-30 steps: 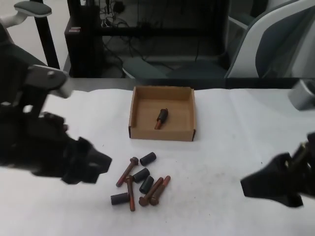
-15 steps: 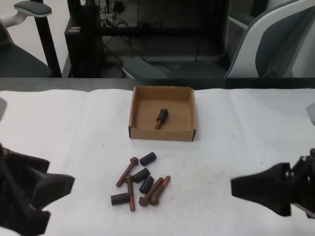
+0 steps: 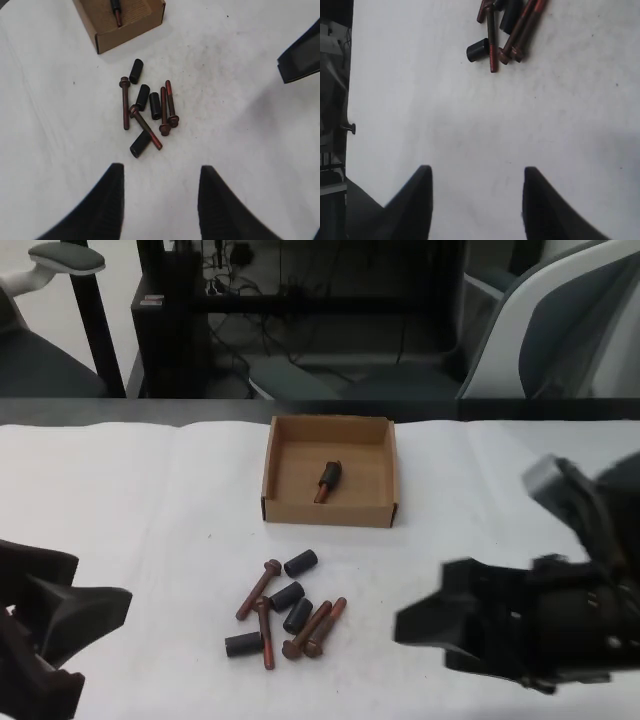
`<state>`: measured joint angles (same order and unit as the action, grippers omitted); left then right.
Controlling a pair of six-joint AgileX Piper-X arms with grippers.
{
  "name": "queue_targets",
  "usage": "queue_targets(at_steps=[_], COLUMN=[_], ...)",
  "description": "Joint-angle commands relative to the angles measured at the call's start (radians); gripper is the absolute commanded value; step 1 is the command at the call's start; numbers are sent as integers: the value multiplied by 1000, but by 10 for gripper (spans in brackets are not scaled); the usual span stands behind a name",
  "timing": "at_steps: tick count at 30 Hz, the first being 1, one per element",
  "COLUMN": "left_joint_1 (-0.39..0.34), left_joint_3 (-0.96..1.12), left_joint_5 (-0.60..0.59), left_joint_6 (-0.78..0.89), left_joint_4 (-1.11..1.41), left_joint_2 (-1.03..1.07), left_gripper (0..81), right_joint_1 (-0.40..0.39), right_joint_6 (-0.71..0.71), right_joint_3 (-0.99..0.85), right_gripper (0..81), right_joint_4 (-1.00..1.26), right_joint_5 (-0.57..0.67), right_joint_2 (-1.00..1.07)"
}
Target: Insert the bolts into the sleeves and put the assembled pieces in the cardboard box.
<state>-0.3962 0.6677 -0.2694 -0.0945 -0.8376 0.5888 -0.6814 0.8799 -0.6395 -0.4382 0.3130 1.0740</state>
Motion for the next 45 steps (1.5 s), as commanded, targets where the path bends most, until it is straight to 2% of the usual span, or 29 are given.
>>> queue_targets(at_steps=[1, 11, 17, 25, 27, 31, 32, 45], left_joint_1=[4, 4, 4, 4, 4, 4, 4, 4], left_joint_3=[1, 17, 46, 80, 87, 87, 87, 87], left_joint_5=[8, 8, 8, 8, 8, 8, 8, 15], left_joint_6=[-4, -4, -7, -11, -21, -22, -29, -57], left_joint_4=[-3, 16, 80, 140, 140, 140, 140, 140], left_joint_2=[-5, -5, -5, -5, -5, -5, -5, -5], left_gripper=[473, 473, 473, 473, 473, 473, 473, 473], right_joint_1=[-26, -48, -48, -48, -48, -48, -48, -48], right_joint_6=[48, 137, 157, 269, 285, 299, 299, 303], right_joint_3=[-73, -257, -308, -319, -319, -319, -319, -428], right_gripper=[554, 554, 554, 554, 540, 392, 382, 377], right_joint_4=[9, 3, 2, 2, 2, 8, 11, 40], right_joint_5=[7, -18, -36, -71, -68, -61, -61, -58], right_joint_2=[82, 335, 431, 532, 557, 596, 601, 702])
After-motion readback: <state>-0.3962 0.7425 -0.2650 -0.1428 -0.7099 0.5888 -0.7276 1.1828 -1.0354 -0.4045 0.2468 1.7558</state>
